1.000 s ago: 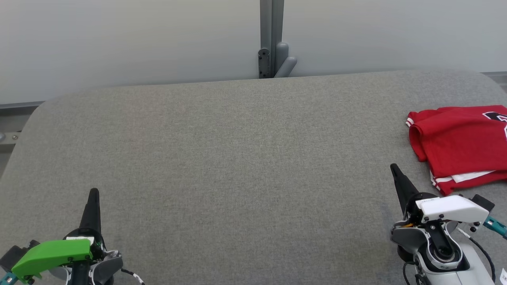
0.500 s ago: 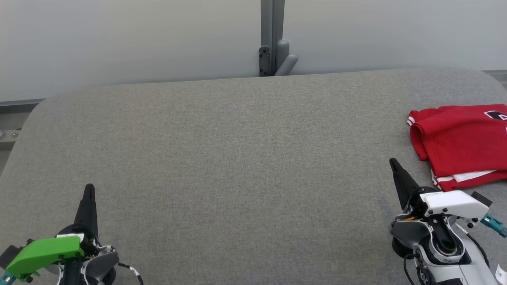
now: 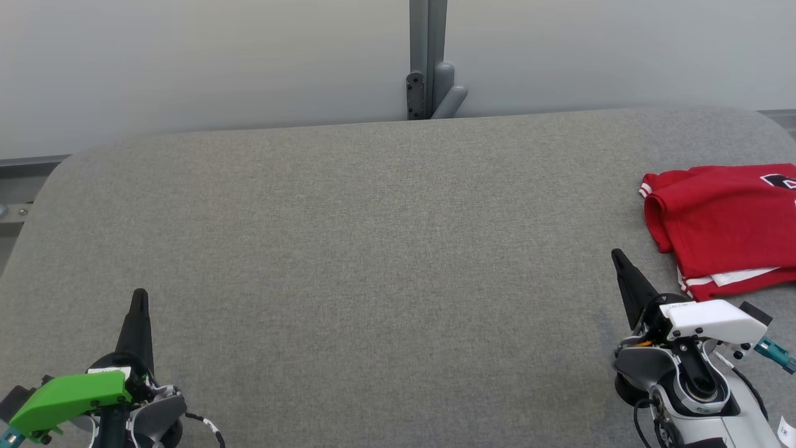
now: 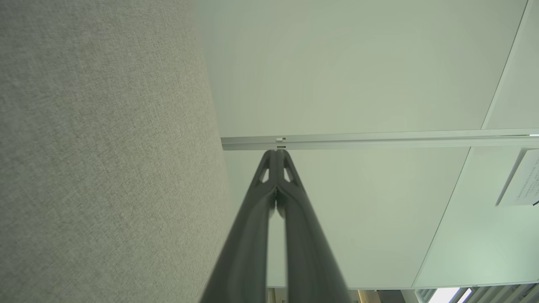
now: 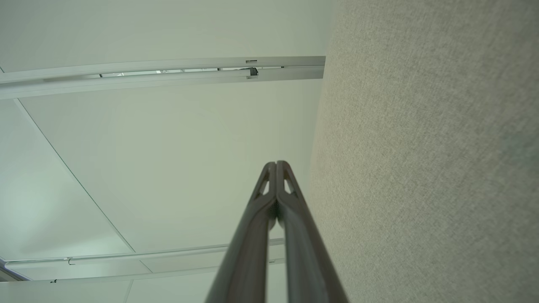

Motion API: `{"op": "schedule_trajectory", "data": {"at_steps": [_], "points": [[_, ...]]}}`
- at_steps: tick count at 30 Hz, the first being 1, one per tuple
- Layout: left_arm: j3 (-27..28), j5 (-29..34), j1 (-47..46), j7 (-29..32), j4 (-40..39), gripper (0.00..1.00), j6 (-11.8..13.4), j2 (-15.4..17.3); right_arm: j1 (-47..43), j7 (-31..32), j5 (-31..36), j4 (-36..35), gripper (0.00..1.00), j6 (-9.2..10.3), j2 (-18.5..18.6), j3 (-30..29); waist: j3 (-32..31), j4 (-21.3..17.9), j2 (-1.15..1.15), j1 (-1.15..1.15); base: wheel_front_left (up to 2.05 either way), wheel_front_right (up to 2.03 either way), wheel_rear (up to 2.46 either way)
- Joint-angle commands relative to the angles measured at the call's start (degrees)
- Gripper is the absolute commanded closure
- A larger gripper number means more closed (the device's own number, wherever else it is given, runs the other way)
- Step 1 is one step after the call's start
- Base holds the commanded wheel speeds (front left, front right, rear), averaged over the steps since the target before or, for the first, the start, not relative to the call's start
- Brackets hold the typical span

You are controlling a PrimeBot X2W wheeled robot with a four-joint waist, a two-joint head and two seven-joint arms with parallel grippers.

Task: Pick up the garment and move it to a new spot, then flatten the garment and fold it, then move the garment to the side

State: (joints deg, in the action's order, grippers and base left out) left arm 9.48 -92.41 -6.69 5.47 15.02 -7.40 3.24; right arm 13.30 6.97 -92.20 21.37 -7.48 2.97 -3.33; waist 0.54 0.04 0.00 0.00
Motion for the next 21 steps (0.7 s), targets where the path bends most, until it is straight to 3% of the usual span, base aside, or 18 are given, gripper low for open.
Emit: {"op": "schedule_trajectory", "data": {"at_steps": [1,21], "points": [[0.2,0.2,-0.8,0.2,0.0,1.0,-0.3,0.0,0.5,0.2,-0.3,0.0,1.0,-0.02,0.0,-0.2,0.0,0.0,0.0,0.0,0.0,0.0,0.0],[0.4,0.5,-0.8,0.3,0.1,1.0,-0.3,-0.1,0.5,0.3,-0.2,0.1,1.0,-0.02,0.0,-0.2,0.0,0.0,0.0,0.0,0.0,0.0,0.0]]}}
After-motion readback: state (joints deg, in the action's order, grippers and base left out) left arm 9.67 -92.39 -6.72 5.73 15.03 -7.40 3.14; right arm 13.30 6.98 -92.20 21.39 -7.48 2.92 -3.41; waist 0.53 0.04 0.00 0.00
